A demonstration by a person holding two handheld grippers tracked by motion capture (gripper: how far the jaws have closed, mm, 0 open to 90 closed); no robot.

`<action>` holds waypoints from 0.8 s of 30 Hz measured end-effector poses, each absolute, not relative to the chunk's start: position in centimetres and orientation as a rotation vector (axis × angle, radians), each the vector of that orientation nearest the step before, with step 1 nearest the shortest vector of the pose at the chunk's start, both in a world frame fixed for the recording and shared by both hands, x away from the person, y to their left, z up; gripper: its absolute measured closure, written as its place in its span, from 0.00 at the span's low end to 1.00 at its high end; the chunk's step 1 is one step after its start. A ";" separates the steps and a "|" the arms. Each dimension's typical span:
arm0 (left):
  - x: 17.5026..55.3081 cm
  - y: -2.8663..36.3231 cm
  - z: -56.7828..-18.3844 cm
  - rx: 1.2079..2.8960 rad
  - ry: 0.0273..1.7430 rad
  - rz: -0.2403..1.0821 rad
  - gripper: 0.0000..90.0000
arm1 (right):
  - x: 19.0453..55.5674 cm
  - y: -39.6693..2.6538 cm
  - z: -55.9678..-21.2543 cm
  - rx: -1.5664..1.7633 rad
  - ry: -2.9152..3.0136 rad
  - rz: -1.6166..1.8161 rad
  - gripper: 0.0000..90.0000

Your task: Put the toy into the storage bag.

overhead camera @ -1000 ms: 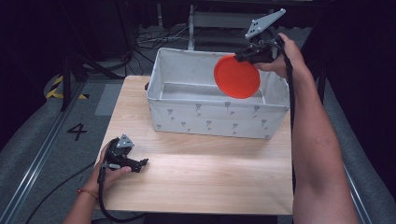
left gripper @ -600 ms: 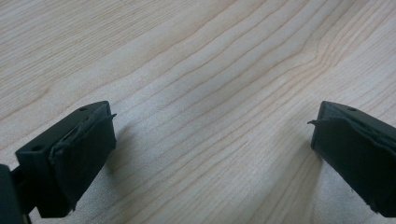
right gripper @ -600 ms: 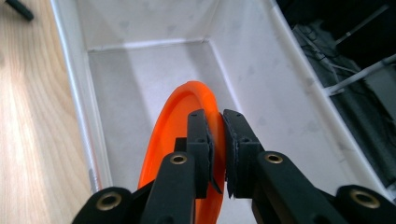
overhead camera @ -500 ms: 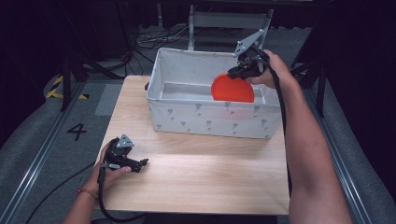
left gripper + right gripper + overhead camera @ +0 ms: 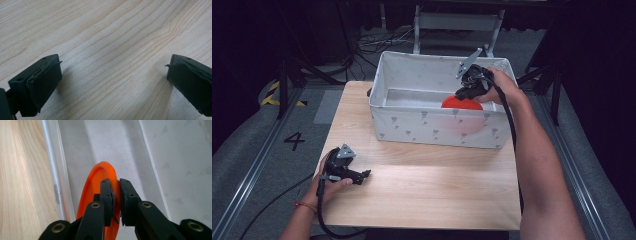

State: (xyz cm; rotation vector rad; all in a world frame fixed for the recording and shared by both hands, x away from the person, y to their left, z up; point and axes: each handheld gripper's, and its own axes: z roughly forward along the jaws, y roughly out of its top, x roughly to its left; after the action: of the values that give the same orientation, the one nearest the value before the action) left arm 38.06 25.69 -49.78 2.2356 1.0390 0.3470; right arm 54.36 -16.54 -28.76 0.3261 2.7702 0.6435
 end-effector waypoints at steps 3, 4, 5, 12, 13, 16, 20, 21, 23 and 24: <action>38.1 25.7 -49.8 2.236 1.040 0.346 0.00 | 54.4 -16.7 -29.1 0.331 2.787 0.613 0.91; 38.1 25.7 -49.8 2.236 1.039 0.347 0.00 | 54.4 -16.7 -29.2 0.334 2.791 0.603 0.91; 38.1 25.7 -49.8 2.235 1.039 0.346 0.00 | 54.4 -16.7 -29.3 0.337 2.799 0.590 0.91; 38.0 25.7 -49.8 2.236 1.043 0.340 0.00 | 54.5 -16.7 -30.1 0.336 2.841 0.514 0.91; 38.0 25.7 -49.8 2.237 1.043 0.340 0.00 | 54.5 -16.9 -30.3 0.347 2.849 0.513 0.91; 38.0 25.7 -49.8 2.237 1.043 0.340 0.00 | 54.5 -17.0 -30.4 0.350 2.865 0.500 0.91; 38.0 25.7 -49.8 2.237 1.043 0.340 0.00 | 54.5 -17.2 -30.5 0.360 2.886 0.483 0.91; 38.0 25.7 -49.8 2.237 1.043 0.340 0.00 | 54.4 -17.3 -30.5 0.356 2.894 0.478 0.91; 38.0 25.7 -49.8 2.236 1.043 0.340 0.00 | 54.4 -17.3 -30.5 0.359 2.897 0.475 0.91; 38.0 25.7 -49.8 2.236 1.043 0.340 0.00 | 54.4 -17.3 -30.4 0.363 2.902 0.467 0.91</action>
State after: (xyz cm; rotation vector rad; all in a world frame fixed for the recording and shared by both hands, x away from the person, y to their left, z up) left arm 38.03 25.70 -49.77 2.2364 1.0427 0.3403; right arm 54.40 -17.31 -30.45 0.3630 2.9018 0.4674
